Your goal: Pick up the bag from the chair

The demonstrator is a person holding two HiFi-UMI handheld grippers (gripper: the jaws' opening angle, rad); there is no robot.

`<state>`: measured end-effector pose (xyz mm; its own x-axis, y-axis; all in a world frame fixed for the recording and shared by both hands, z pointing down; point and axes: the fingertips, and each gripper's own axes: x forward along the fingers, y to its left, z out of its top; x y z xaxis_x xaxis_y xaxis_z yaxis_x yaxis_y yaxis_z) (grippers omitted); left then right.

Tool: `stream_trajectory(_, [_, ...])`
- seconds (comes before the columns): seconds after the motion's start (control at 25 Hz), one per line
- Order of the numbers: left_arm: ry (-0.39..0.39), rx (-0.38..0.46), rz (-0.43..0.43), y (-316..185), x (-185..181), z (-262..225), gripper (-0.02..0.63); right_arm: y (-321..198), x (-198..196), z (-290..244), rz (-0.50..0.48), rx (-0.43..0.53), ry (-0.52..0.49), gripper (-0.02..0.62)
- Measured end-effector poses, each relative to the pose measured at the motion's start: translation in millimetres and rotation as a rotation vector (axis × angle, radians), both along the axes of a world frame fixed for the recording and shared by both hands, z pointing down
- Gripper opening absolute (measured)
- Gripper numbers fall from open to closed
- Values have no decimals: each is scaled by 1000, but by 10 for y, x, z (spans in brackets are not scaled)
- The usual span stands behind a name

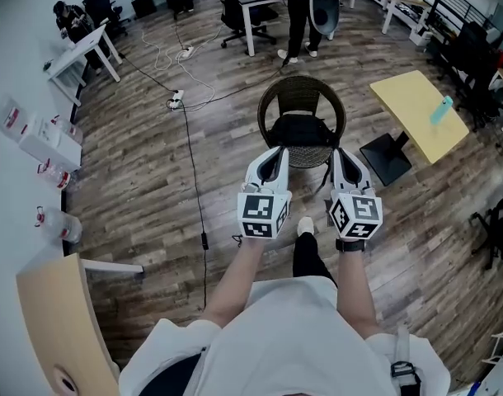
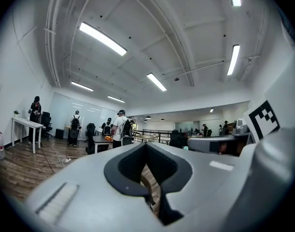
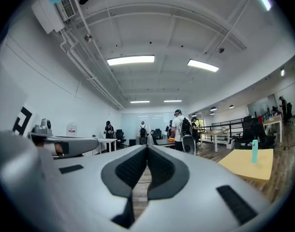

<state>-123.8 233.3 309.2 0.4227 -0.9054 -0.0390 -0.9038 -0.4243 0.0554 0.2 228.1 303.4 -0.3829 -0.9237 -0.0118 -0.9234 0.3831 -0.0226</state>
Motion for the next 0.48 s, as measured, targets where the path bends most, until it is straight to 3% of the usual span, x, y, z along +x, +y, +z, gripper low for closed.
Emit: stream_trajectory(0.48, [-38, 47, -24, -1681, 458, -314, 11, -1688, 196, -304, -98, 47, -26, 11])
